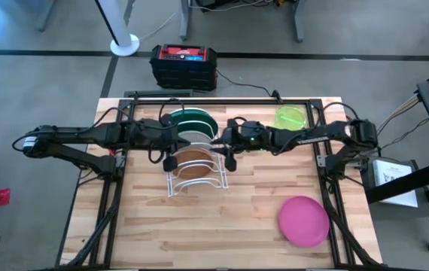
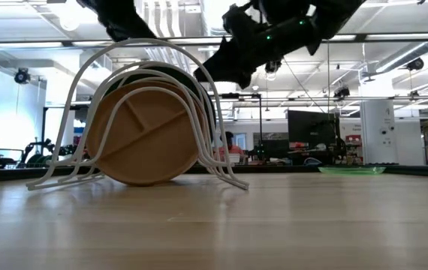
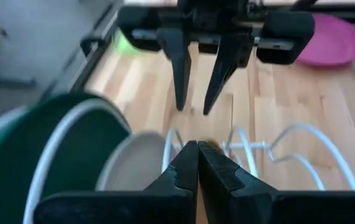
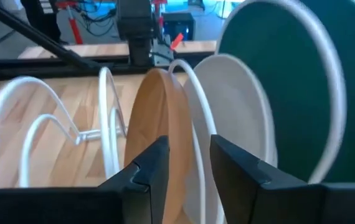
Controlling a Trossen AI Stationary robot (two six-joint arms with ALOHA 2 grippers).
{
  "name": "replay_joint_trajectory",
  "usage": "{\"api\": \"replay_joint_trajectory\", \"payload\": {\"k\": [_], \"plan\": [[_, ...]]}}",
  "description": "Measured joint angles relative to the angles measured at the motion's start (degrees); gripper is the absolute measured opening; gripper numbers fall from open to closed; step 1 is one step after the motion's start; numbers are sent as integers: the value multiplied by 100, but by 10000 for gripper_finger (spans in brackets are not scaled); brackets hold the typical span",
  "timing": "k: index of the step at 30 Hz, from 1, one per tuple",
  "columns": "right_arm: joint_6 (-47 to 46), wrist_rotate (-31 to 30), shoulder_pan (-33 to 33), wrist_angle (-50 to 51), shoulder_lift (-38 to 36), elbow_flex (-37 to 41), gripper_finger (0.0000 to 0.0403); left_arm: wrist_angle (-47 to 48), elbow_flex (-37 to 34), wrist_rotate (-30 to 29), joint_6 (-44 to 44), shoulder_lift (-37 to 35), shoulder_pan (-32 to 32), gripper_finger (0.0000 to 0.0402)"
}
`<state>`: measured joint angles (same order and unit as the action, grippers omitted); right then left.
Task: Sort dishes
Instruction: Put the brown plate in the dish rack
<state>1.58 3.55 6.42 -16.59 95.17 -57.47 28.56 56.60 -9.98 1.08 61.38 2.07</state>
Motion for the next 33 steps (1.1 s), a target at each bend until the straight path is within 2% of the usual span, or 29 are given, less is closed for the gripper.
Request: {"api": "replay_joint_trajectory", "payload": {"k": [6,14,33], "plan": [[66,294,1,313,325,-348,103,774,0,5,620,-24,-2,0],[50,255,30,475,415,-419,120,2014,-4,8,1557,-10,-15,0],[-33,286,24,712,598,-413,124,2078,-7,44,1636,3,-15,0]]}}
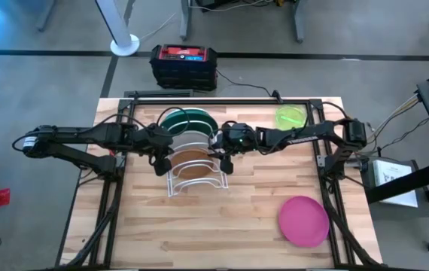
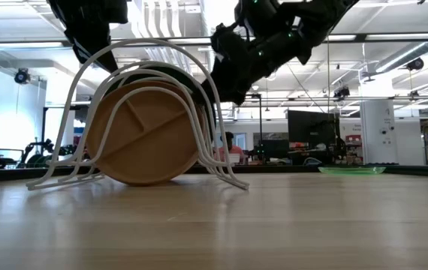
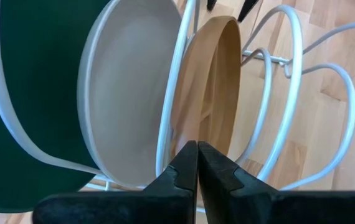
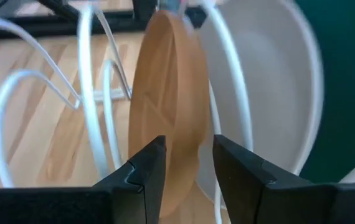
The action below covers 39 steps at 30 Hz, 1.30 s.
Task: Sort dishes
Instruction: Put the brown plate in the dish rack
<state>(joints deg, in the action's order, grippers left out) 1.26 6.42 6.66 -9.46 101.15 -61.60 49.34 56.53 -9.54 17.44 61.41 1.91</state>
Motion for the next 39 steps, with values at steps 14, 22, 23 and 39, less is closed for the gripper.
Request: {"api": "replay_joint_trajectory", "payload": {"k": [14,22,23,39], "plan": [[76,5,4,-31,371,-139,102,-16,-4,-53,-66,28,0,0],[118,-153,27,-25,354,-157,35,-24,-9,-61,-66,37,0,0],[112,-91,24,-22,347,-157,35,-24,-7,-61,-66,37,0,0],[66,-31,-15,11,196,-273,33,-49,-9,-208,-191,33,0,0]]}}
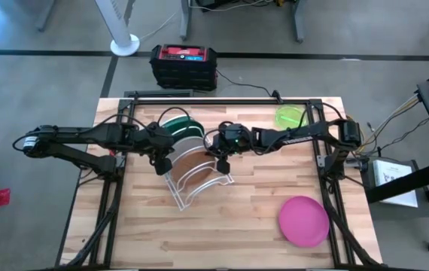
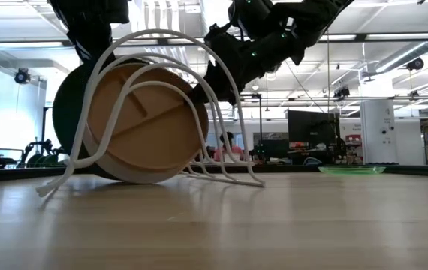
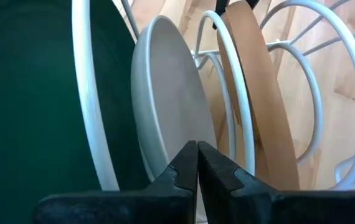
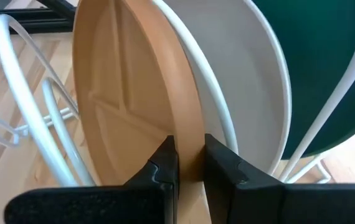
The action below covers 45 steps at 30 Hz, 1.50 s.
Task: Sort dishes
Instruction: Put the brown plate in the dish rack
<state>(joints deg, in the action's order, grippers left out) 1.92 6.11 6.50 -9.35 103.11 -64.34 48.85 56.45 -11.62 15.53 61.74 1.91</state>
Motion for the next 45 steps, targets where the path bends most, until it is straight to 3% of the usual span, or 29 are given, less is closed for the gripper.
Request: {"api": "replay_joint_trajectory", "payload": {"k": [18,30,38,45], "plan": [[381,-80,0,58,-827,-11,33,10,671,11,-455,-20,-13,0],[869,-764,-14,607,-2054,63,33,141,1382,10,-498,-20,-168,0],[933,-763,-334,606,-3037,551,32,320,1419,-54,-259,-25,-900,0],[863,-812,-646,553,-3241,900,32,459,1373,-816,528,108,-1888,0]]}}
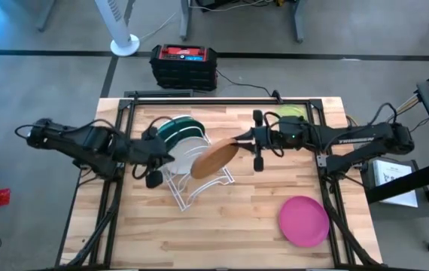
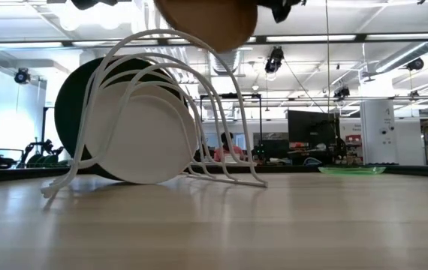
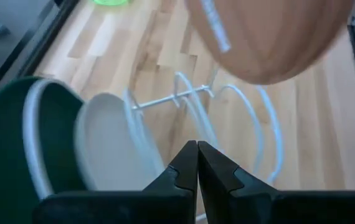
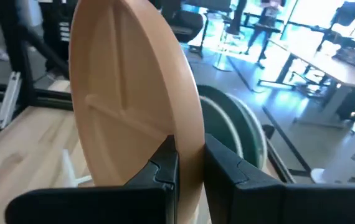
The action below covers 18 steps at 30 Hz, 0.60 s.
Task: Sort dishes
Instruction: Put the brown plate in the dish rack
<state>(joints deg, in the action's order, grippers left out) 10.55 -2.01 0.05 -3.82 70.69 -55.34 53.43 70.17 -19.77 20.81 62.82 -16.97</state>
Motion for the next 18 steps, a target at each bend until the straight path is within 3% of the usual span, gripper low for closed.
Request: {"api": "replay_joint_trajectory", "payload": {"k": [9,18], "plan": [[-264,-263,-153,-399,598,486,32,126,-15,-694,1047,546,-1114,0],[-307,-263,-220,-902,1342,615,32,805,-22,-734,2080,1302,-1393,0]]}}
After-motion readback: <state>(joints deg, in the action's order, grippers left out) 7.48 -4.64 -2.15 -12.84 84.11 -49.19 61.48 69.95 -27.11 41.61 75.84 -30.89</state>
